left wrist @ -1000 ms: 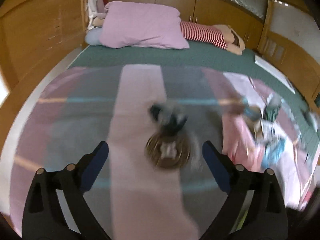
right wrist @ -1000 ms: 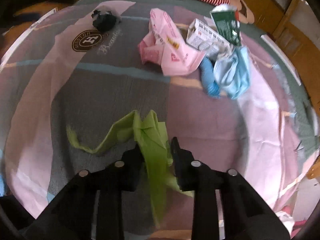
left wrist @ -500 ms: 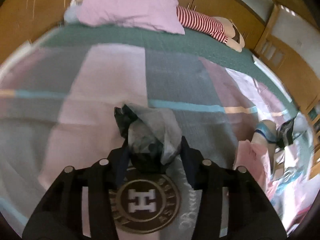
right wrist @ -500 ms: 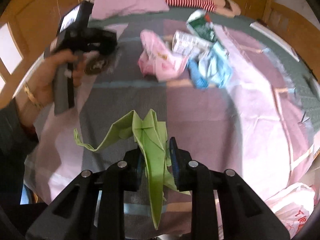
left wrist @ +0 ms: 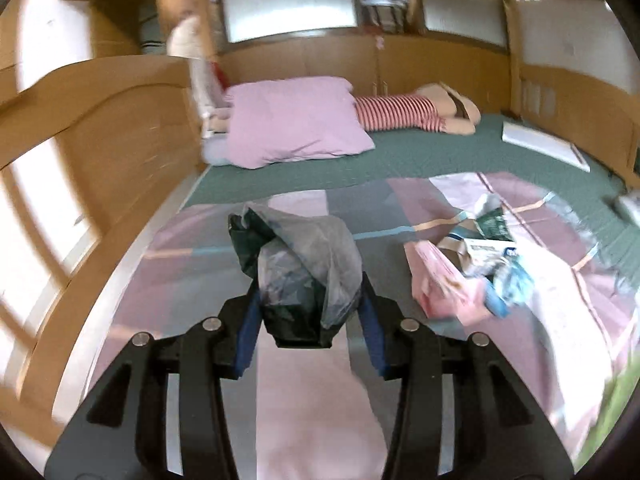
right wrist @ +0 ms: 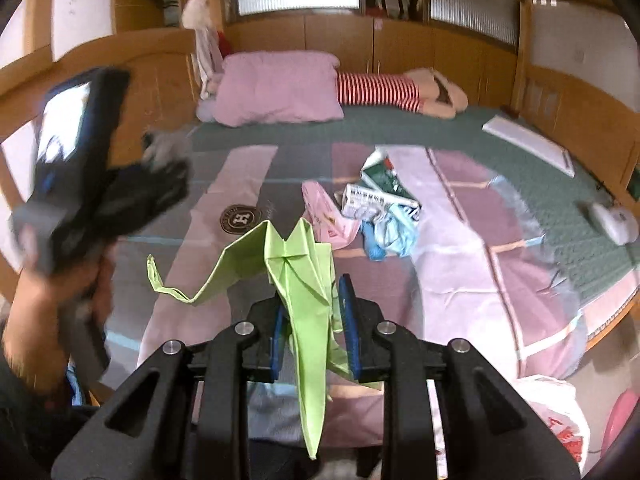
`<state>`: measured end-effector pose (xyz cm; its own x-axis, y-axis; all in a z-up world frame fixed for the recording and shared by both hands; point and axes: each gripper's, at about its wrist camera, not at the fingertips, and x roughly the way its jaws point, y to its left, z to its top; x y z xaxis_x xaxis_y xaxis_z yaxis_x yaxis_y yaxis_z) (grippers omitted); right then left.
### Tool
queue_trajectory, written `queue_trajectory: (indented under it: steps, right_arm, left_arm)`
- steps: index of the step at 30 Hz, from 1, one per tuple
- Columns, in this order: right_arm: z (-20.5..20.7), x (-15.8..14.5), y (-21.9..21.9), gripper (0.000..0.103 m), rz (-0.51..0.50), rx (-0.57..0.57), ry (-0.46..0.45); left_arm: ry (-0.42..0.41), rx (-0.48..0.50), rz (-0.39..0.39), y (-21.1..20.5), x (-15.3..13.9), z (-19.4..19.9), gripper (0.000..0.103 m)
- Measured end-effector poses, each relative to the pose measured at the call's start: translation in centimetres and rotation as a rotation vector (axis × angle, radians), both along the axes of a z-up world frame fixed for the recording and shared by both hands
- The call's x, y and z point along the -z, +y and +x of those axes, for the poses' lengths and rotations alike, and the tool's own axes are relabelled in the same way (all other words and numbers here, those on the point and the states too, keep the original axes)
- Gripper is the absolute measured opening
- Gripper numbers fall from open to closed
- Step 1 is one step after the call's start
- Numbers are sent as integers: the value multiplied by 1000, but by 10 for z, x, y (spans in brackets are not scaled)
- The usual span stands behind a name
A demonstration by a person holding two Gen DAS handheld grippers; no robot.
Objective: Collect trash
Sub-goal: 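Carry the green paper over the wastebasket and open the right gripper while the left carries the dark bag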
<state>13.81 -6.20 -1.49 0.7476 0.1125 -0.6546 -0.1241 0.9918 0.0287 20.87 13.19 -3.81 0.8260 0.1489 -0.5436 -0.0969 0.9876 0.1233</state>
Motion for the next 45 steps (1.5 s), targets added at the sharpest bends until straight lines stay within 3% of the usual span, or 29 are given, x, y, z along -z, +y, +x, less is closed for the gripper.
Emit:
queue_trajectory:
  steps: [6,10,17,25,33,45]
  right_arm:
    - [-54,-29,-26,25,50,-15,-77]
    - [-84,-39,-52,25,62,17,-121]
    - [-113,-31,-99,25,73,84,-106]
    - [-145,-34,-142,25,52,193,-130]
    - [-140,25,-175,25,29,276,71]
    - [-150,72,-201,25,27,336,210]
  left_arm:
    - [1,-15,-28,-15,-12,-81,45]
    - [-7,13,17,-39,-17,-125,45]
    - [-54,-1,40,-61,-28,-177,45]
    - [-104,59,49,-80,-48,-203,45]
    - [-83,108,44,-94,-44,-206,45]
    - [-22,218,-7,-114,-35,-199,45]
